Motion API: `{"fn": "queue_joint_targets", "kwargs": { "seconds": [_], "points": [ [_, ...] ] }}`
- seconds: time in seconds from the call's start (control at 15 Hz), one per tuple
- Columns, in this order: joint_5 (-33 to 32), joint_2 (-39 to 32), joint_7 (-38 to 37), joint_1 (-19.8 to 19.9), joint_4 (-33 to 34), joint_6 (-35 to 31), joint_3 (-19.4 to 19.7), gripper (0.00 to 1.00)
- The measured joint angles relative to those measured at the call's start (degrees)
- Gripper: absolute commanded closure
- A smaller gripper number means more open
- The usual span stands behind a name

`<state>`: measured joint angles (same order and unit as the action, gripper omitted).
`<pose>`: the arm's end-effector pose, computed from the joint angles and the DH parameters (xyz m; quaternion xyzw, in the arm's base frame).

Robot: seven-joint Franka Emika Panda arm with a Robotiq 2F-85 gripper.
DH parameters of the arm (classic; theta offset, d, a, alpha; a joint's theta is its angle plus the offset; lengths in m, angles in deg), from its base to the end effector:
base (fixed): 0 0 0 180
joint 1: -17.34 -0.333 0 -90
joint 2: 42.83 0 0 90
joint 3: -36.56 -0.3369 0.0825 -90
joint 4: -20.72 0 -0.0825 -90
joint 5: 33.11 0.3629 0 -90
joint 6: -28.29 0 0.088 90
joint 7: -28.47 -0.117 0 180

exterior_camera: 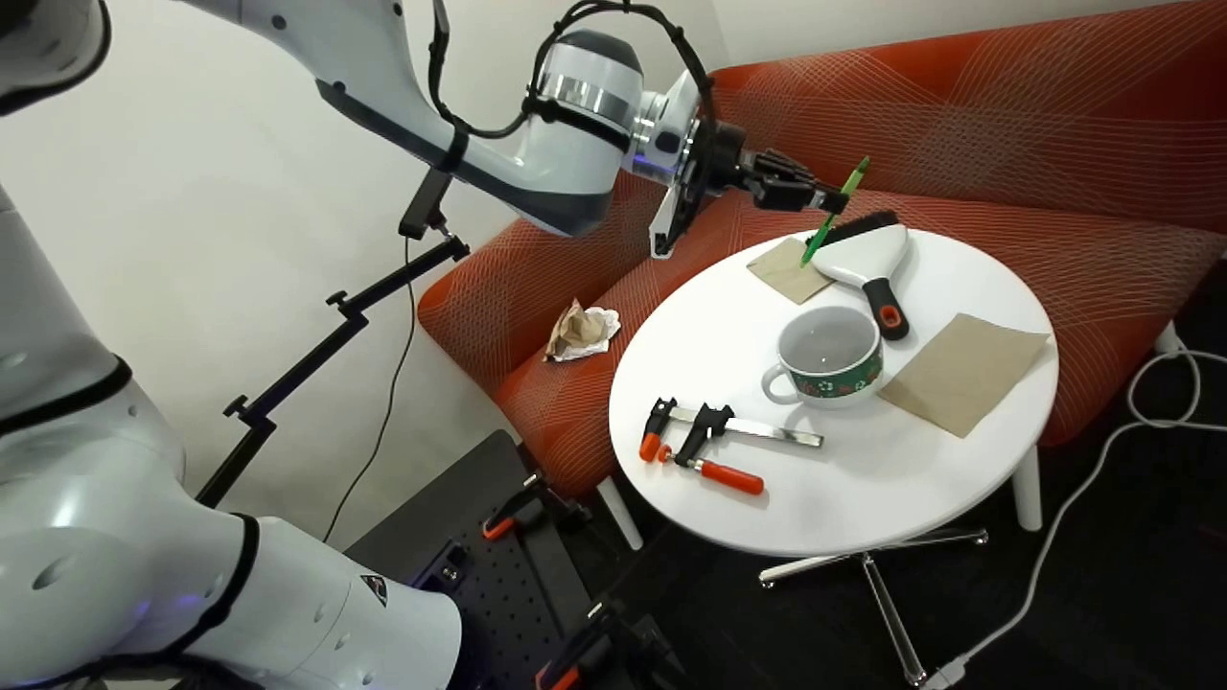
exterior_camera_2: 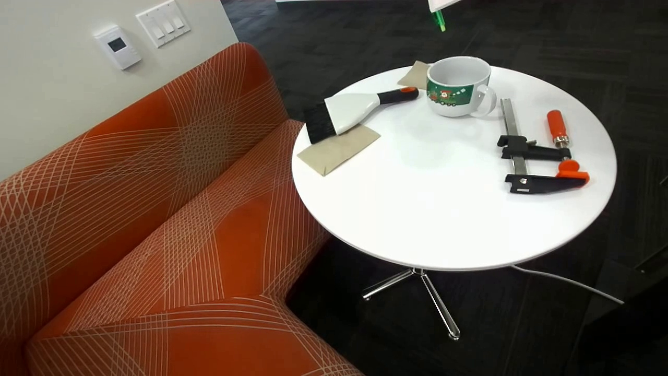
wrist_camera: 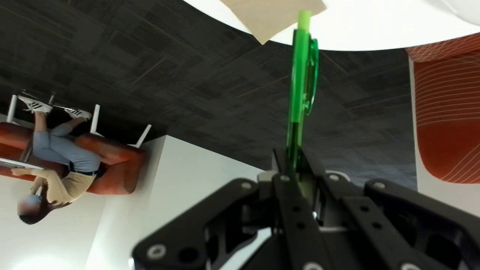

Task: Put the pen in the cup

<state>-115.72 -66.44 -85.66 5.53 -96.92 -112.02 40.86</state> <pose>0.5886 0.0722 0.2635 0.8557 -0.2893 0.3686 0.2197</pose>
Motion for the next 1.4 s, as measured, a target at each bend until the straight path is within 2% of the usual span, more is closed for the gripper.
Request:
{"fn": "queue_joint_targets", "kwargs": {
  "seconds": [0.4,1.07,1.13,1.2,1.27,1.4],
  "points": [
    [-2.85,-2.95,-7.38,2.21,0.07,3.84,-2.59,0.97],
    [-2.95,-9.50,-11.46,3.32,1.27,6.75,-3.75,0.97],
    [-2.95,-10.26,-11.52,3.36,1.67,6.78,-3.76,0.91],
    [-2.95,-10.95,-11.52,3.43,2.00,6.78,-3.79,0.64],
    [-2.95,-11.58,-11.52,3.52,2.33,6.78,-3.85,0.62],
    [-2.95,-12.49,-11.52,3.72,2.67,6.78,-4.04,0.49]
  ]
}}
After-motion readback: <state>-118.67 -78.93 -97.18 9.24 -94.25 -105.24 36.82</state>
